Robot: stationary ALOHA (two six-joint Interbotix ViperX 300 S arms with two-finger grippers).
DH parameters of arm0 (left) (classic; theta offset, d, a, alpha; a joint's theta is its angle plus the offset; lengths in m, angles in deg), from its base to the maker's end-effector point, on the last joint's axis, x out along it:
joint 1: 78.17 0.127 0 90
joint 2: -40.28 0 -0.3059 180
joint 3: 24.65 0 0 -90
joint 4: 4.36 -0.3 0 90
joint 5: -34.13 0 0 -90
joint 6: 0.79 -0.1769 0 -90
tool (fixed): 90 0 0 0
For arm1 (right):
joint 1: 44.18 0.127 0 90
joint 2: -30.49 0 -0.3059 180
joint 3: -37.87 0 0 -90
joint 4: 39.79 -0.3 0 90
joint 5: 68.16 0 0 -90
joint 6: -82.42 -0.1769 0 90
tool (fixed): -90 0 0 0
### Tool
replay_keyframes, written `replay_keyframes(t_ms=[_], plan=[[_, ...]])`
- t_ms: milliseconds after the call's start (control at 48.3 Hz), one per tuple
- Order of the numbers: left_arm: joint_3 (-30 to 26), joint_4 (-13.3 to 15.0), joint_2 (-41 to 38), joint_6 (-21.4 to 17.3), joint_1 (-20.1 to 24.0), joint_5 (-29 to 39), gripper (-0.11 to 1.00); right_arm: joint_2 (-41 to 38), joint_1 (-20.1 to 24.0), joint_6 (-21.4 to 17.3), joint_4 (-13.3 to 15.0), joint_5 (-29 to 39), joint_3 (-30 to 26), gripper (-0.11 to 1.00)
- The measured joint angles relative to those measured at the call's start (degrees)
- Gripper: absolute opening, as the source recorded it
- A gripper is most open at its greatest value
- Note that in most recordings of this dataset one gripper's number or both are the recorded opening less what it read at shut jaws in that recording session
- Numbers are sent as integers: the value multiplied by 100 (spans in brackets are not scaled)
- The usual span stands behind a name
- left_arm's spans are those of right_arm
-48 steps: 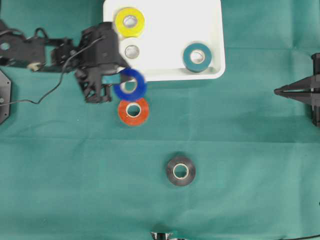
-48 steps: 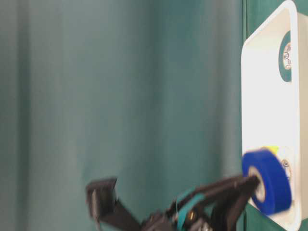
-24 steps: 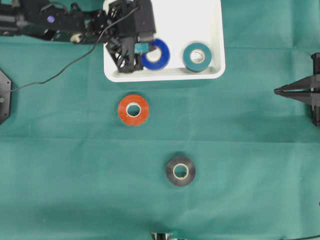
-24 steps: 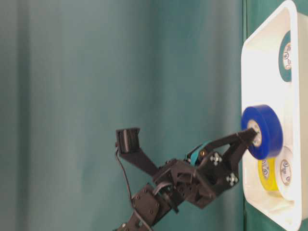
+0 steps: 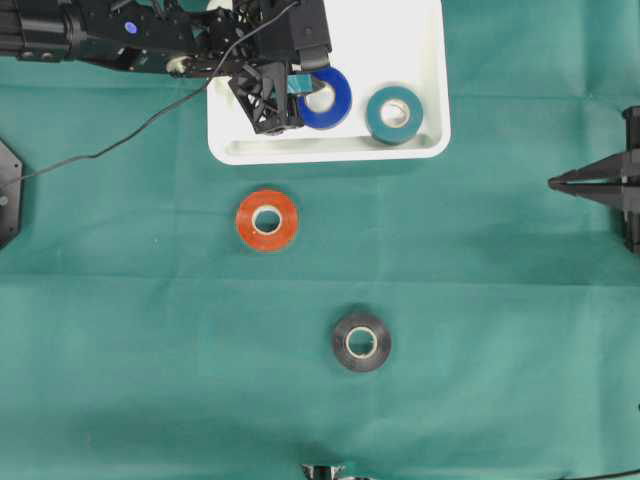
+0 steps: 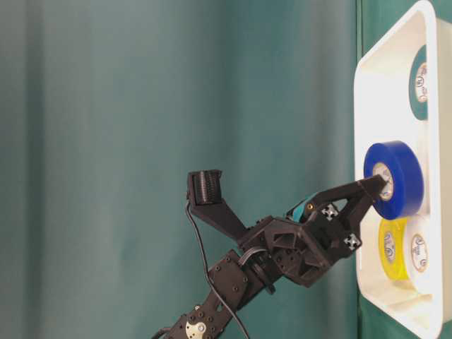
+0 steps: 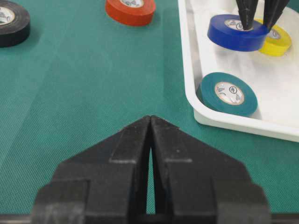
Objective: Put the tape into the white case with the left arm.
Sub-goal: 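Carry the blue tape into the tray's middle and release it, then retract the left gripper from the tray to the left side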
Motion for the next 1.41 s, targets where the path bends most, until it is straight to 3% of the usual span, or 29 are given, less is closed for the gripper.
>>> replay_keyframes(t_ms=[269, 456, 518, 953, 1409], plan=[[9, 0, 9, 9, -26, 0, 27, 0, 0, -9, 0, -9, 0, -9], [35, 0, 35, 35, -62, -9, 81, 9, 0, -9, 0, -9, 0, -9], [70, 0, 88, 26, -79, -9, 92, 9, 0, -9, 0, -9, 0, -9], [686, 0, 870, 62, -264, -9, 91, 0, 0, -9, 0, -9, 0, -9], [2145, 0, 2382, 70, -844, -88, 90, 0, 0, -9, 0, -9, -9, -9]])
